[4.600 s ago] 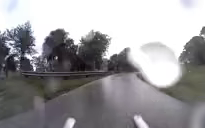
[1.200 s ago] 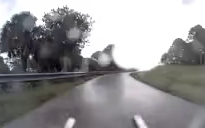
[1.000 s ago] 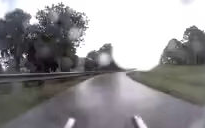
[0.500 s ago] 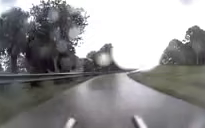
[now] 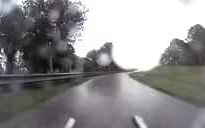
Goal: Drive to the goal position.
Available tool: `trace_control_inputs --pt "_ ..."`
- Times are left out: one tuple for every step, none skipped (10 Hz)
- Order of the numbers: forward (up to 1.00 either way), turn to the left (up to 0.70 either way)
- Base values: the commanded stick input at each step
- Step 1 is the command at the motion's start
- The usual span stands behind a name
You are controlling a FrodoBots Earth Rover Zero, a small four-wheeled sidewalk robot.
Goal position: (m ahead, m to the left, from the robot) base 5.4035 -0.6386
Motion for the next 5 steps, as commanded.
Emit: trace_control_inputs --pt "1.0 -0.4" --pt "1.0 -0.4" --pt "1.0 -0.4" --pt "1.0 -0.4" --pt "1.0 -0.4"
